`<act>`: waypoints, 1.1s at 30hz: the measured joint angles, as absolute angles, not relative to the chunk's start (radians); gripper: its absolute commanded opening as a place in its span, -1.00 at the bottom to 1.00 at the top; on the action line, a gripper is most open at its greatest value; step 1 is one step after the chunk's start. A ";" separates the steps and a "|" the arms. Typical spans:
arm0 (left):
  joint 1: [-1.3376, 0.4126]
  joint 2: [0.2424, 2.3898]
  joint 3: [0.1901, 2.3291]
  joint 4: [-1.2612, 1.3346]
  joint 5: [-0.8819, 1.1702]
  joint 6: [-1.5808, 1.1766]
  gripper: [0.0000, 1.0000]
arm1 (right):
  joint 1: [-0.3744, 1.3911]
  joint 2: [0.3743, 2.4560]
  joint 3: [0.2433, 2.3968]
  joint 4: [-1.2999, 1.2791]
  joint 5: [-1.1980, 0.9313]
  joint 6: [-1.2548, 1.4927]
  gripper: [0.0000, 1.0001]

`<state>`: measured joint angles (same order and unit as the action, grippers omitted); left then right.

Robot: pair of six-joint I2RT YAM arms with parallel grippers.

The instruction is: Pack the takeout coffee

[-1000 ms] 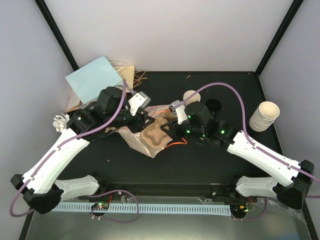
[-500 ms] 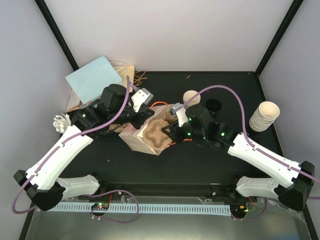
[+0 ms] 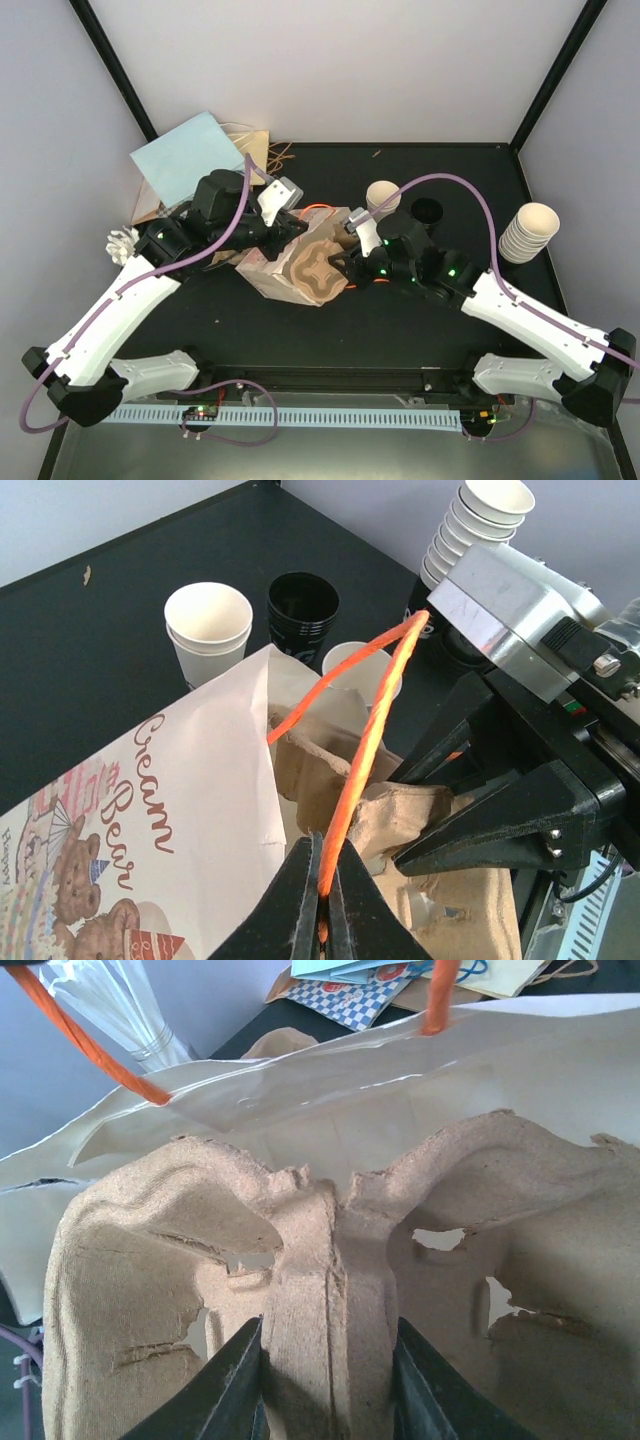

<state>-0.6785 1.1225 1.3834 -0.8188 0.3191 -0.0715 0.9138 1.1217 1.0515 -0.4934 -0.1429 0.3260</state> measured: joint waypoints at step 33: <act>-0.678 1.097 1.388 -0.768 0.399 -0.138 -0.97 | 0.971 1.073 1.041 -0.574 0.028 0.243 -0.38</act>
